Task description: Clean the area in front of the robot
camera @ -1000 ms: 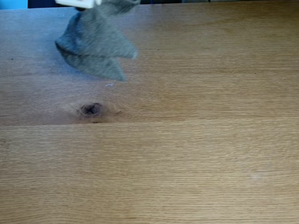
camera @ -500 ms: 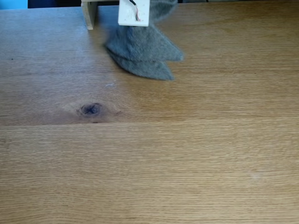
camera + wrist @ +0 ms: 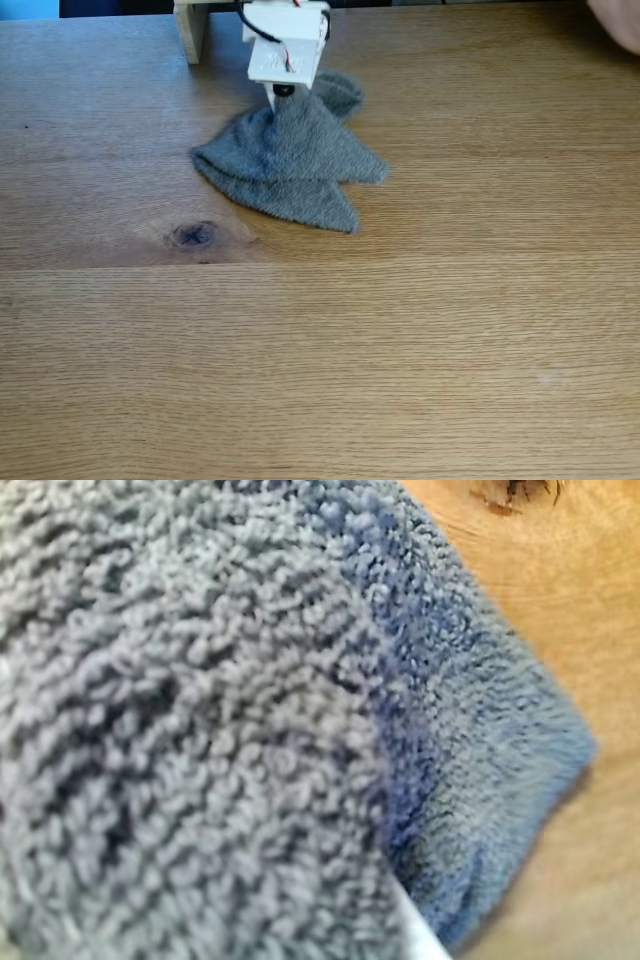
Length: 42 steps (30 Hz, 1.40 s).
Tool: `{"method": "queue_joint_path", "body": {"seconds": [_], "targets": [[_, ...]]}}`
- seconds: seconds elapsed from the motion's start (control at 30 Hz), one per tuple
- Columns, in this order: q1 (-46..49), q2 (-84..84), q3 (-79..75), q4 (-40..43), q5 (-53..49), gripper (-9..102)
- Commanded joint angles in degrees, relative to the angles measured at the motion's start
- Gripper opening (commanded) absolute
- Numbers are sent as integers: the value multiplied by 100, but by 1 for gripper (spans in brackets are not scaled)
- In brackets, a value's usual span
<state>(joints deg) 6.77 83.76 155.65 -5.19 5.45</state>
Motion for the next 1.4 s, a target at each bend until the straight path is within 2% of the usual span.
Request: {"method": "queue_joint_path", "body": {"seconds": [0.0,0.23,0.37,0.57,0.7,0.97,1.13,1.37], "targets": [[-18,-686,-70,-1107,-220,0],[-167,-1538,-88,-2118,-536,0],[-141,-1846,-510,-2030,-545,0],[176,-2637,-2399,-659,-598,0],[448,-3428,-3709,-202,-773,0],[1652,-4623,-5854,703,-1160,0],[2320,-4641,-6381,1837,-1116,0],[2505,-3507,-5563,4184,-624,0]]}}
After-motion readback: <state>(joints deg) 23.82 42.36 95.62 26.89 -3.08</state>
